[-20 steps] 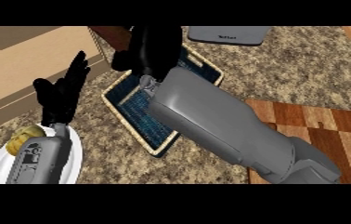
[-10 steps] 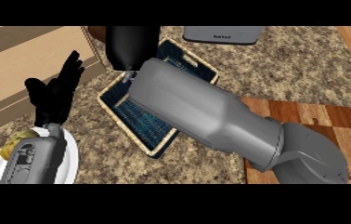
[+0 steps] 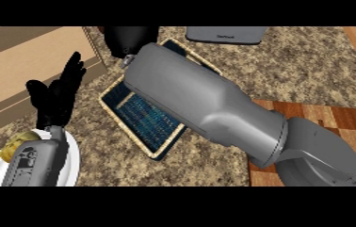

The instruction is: Pick the sweet potato from the cutting board and place it in the basket

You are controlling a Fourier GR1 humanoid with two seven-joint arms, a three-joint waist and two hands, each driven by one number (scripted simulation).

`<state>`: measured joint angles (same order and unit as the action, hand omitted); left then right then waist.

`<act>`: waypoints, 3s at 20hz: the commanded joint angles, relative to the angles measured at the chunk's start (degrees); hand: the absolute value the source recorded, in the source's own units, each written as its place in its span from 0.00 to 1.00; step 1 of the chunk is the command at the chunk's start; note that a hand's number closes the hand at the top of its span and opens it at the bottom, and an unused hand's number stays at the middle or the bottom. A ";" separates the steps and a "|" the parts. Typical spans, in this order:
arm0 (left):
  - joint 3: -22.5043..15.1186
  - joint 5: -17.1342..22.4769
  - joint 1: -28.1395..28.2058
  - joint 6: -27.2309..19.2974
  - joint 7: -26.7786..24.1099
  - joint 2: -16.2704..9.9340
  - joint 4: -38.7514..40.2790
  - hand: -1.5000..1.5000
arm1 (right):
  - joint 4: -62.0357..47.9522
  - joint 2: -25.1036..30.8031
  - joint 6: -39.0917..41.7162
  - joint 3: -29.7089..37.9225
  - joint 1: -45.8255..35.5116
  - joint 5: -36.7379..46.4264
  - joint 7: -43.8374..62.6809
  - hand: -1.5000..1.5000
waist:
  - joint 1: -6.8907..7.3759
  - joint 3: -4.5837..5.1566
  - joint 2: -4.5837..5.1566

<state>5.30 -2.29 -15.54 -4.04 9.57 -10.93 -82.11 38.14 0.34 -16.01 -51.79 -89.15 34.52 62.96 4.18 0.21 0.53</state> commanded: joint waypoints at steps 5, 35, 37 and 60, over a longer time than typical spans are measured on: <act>-0.38 -0.55 -1.42 -0.71 0.40 0.72 0.35 0.50 | -0.54 -0.32 11.49 -0.55 0.73 -10.02 4.83 1.00 | -0.22 0.00 0.11; 1.03 0.62 0.06 0.77 -0.13 0.21 -0.94 0.50 | -5.72 -0.33 10.10 -7.13 6.20 -15.89 0.96 1.00 | 0.39 -0.05 0.38; 0.24 -0.17 1.24 0.58 0.50 0.34 -2.12 0.50 | -4.51 -0.33 13.03 -5.98 4.77 -17.20 2.31 1.00 | -0.50 -0.09 0.02; 1.09 0.15 2.85 1.22 0.69 -0.29 -3.12 0.50 | -5.85 -0.31 -11.22 -0.72 7.82 -16.62 3.85 0.00 | -1.52 -0.19 -0.28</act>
<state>6.52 -2.11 -13.90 -3.05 10.40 -11.17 -84.46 32.42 0.54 -16.17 -54.59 -80.87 16.47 61.33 2.93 0.05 0.34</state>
